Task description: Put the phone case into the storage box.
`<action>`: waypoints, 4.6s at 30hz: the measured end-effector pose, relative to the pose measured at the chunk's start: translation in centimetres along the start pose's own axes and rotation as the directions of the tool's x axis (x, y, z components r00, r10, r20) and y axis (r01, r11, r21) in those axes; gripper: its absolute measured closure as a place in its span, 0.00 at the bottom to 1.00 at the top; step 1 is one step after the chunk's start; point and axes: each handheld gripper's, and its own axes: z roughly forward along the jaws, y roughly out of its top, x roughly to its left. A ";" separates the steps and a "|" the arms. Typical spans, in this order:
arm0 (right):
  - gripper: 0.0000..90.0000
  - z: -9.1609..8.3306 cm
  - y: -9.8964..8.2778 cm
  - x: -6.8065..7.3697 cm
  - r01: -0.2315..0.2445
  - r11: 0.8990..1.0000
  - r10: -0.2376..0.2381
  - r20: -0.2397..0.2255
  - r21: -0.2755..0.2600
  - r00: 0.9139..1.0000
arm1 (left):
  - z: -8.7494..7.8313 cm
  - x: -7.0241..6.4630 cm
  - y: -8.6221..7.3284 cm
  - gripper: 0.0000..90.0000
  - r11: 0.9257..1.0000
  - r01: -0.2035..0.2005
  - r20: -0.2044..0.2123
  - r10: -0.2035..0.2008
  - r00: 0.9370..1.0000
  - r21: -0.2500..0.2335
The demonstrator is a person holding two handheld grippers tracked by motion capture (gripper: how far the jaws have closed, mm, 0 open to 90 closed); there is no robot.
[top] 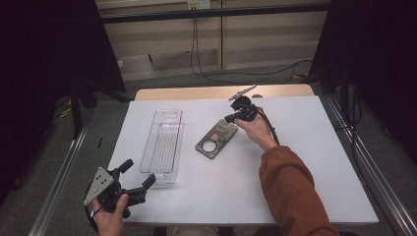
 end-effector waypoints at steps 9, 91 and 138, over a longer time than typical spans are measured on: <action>1.00 2.7 1.4 -0.2 0.011 0.999 -0.011 -0.022 0.030 1.000 | -0.1 0.0 0.0 0.03 1.000 -0.001 -0.002 0.001 1.000 0.001; 1.00 0.9 -4.2 -1.9 -0.057 0.982 0.048 0.056 0.182 0.997 | -0.1 -0.2 -0.2 0.03 1.000 0.021 -0.015 -0.021 1.000 0.007; 1.00 -6.4 -13.0 1.4 -0.023 0.993 0.023 0.000 0.119 1.000 | 0.3 -0.1 -0.3 0.03 0.999 0.027 -0.012 -0.027 1.000 0.019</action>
